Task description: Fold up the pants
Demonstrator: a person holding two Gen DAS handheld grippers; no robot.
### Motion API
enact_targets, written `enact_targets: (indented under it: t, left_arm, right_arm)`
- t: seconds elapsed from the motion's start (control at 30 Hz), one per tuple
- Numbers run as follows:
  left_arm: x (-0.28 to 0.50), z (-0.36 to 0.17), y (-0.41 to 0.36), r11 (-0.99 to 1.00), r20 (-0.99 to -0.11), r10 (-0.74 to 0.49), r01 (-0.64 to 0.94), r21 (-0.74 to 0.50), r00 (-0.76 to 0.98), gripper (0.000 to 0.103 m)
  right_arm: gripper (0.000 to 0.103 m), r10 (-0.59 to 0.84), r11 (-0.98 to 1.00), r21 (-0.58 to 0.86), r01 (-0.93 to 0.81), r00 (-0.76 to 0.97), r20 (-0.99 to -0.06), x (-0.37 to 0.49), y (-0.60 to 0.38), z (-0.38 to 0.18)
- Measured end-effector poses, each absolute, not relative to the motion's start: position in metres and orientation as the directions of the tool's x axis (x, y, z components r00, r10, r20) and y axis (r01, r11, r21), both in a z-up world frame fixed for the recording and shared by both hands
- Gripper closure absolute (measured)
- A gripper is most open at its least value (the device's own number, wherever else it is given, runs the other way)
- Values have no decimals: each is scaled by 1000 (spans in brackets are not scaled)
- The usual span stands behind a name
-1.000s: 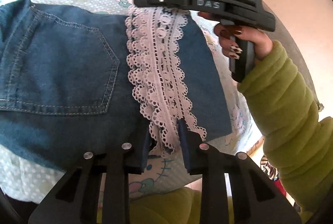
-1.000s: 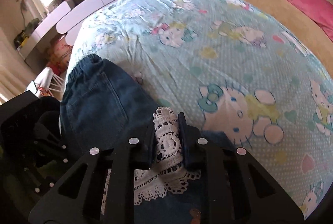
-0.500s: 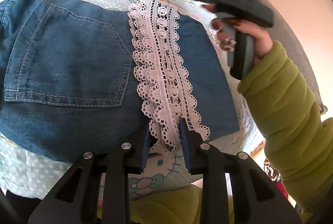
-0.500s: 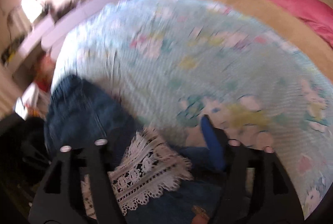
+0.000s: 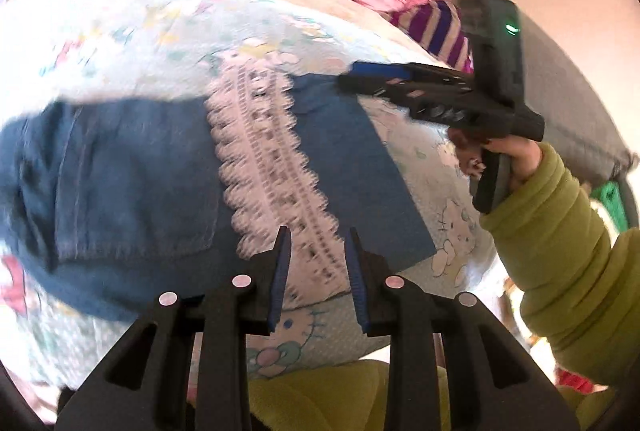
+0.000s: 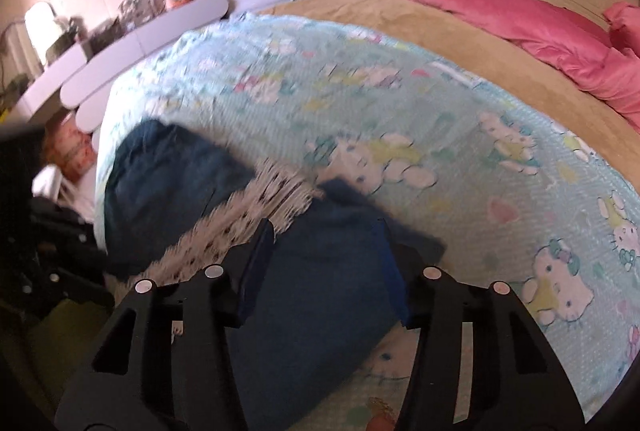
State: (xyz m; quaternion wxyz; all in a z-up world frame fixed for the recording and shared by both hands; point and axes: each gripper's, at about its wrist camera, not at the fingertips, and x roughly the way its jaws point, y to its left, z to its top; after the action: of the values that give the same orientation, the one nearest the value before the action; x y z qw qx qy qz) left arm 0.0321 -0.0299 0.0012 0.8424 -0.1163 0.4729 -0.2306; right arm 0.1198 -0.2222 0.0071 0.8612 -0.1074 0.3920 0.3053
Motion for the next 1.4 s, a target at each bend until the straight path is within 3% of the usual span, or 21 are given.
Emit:
enact_targets:
  t: [0.3,0.53,0.67,0.77,0.9,1.03,1.2,1.4]
  left_arm:
    - [41,-32,-68,880,-832,-440,346,-325,338,76]
    - [40,-35,-61,868,-815,-476,326,-374,331,76]
    - [36,-34,-53,861,-801,-493,321,-394,339,76]
    - [29,-31,-45,855,-789,-505,329,-402,349,63]
    - [21,-20,-39,872,-794,-471,337,-354,385,55]
    - [19,-21,-35,883,-802,-450,328,-335,393,54]
    - [17,-26,-40,888,-813,-438,324,-326,383,54]
    - [16,-26,-38,892,-812,-434,315,-326,390,52]
  right_arm:
    - [58,313,831,23,-556,433,-845,150,-184,-41]
    - [57,336,848,50,-527,462,-821,151,-186,-35]
    - [49,386,860,88,-503,526,-758,133,-206,-9]
    - [46,373,870,61,-490,572,-731,106,-220,8]
    - [46,353,862,10,-506,588,-728,69,-223,12]
    - [51,342,850,5,-527,544,-766,40,-223,-3]
    - [51,209,856,-89,-510,497,-842,17,-218,-41]
    - [51,233,880,-40,-473,504,-832,13,-226,-42]
